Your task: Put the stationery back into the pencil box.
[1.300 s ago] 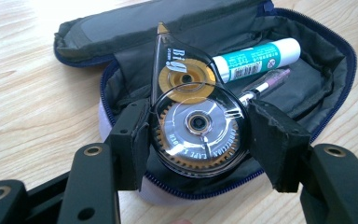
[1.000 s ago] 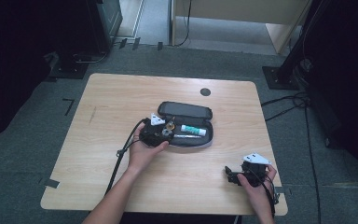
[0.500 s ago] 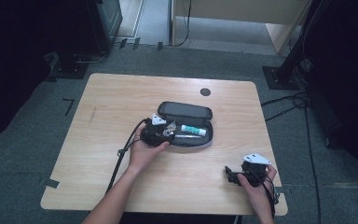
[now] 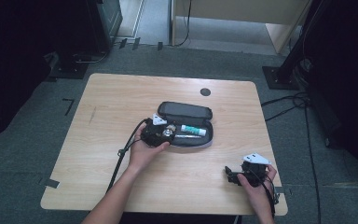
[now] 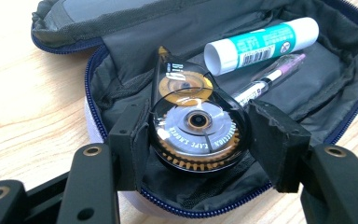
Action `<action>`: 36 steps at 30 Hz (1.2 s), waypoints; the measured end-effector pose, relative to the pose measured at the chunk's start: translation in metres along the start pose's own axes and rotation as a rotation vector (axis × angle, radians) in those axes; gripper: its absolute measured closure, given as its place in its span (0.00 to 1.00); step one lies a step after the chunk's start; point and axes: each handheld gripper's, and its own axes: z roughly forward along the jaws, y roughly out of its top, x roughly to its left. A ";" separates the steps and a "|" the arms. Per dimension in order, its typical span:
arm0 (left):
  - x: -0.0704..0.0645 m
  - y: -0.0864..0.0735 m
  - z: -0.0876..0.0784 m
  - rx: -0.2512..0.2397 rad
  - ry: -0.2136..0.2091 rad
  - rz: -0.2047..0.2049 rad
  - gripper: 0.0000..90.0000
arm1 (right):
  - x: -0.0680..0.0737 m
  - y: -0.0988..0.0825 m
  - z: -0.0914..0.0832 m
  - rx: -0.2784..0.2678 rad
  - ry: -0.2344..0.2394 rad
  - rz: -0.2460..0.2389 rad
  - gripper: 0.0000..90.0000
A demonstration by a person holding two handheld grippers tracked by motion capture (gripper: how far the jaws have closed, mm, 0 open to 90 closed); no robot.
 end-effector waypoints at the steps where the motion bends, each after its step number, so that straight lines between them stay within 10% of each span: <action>1: 0.000 0.000 0.000 0.002 -0.002 0.000 0.47 | 0.000 0.000 0.000 0.000 0.000 0.000 0.00; 36: 0.010 0.008 -0.035 -0.095 -0.006 -0.024 0.32 | 0.000 0.000 0.000 0.001 0.000 0.000 0.00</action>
